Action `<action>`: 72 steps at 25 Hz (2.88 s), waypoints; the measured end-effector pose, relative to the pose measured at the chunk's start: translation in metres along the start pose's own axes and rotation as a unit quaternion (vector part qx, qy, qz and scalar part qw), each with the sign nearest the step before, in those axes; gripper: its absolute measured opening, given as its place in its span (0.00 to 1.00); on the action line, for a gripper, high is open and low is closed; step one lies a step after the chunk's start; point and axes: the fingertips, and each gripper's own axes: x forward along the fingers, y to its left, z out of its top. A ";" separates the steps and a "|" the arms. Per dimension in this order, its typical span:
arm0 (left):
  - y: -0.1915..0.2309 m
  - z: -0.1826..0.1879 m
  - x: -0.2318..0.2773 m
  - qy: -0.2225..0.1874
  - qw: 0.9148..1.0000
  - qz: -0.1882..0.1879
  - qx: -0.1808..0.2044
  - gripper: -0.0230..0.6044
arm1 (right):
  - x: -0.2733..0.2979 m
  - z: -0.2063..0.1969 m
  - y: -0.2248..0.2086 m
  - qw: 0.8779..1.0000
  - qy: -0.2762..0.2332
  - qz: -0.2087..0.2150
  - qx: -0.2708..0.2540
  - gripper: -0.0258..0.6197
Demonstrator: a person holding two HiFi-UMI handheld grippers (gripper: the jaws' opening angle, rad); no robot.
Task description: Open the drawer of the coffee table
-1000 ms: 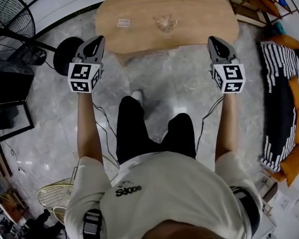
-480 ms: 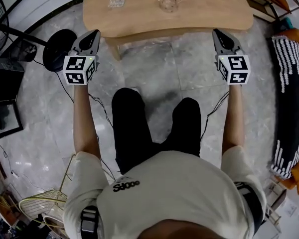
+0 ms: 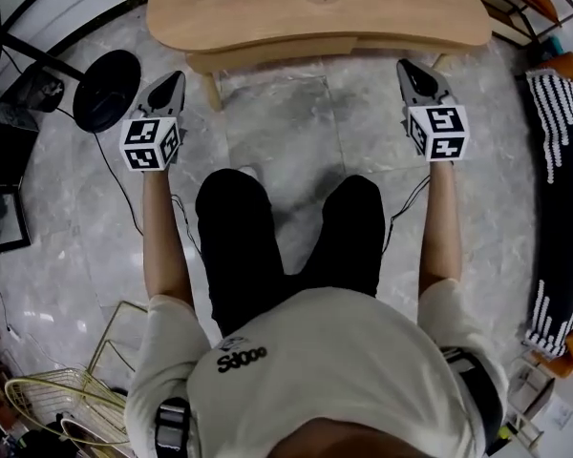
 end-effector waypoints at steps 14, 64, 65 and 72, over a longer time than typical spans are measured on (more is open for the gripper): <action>-0.013 -0.047 0.010 0.028 1.000 0.001 -0.007 0.06 | 0.032 -0.045 0.005 1.000 0.021 0.013 0.005 0.05; 0.016 -0.103 0.103 0.049 0.996 -0.021 -0.071 0.38 | 0.172 -0.095 0.050 0.989 0.083 0.077 0.091 0.40; 0.015 -0.104 0.100 0.049 0.996 -0.021 -0.072 0.38 | 0.169 -0.096 0.051 0.989 0.083 0.078 0.092 0.40; 0.004 -0.107 0.079 0.059 0.994 -0.026 -0.084 0.37 | 0.145 -0.099 0.060 0.988 0.092 0.088 0.089 0.40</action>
